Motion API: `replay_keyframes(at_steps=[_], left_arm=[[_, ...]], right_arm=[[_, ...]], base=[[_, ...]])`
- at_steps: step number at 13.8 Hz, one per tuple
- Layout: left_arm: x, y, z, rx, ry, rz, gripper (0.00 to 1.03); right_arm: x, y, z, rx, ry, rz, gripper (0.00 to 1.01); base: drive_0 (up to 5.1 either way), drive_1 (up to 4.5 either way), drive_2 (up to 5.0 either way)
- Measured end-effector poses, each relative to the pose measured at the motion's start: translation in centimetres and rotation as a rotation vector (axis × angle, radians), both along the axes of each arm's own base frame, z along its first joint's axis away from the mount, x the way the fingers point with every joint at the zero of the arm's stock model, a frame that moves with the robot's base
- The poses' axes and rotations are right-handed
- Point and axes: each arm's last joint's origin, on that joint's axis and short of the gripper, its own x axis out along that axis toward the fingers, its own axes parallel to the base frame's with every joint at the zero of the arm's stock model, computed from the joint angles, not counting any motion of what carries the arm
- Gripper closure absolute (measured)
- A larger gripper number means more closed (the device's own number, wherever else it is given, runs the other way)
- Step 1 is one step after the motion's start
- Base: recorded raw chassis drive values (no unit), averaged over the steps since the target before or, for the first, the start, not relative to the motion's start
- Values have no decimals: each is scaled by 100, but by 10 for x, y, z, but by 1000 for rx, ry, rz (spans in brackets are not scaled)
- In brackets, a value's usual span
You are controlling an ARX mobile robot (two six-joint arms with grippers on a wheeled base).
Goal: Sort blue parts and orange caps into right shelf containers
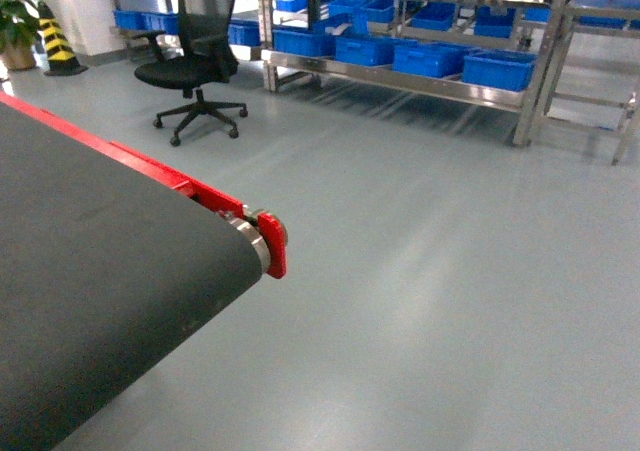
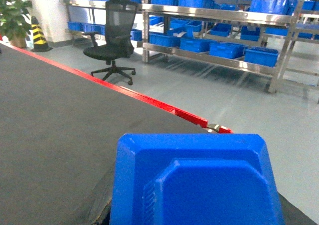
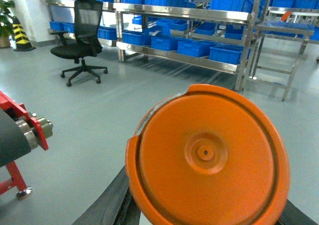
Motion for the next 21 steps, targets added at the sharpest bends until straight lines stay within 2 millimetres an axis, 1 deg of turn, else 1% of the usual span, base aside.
replay_keyframes(at_steps=[21], left_arm=[[0, 0, 0, 0, 0, 0, 59]], right_arm=[[0, 0, 0, 0, 0, 0, 59]], base=[[-162, -162, -162]])
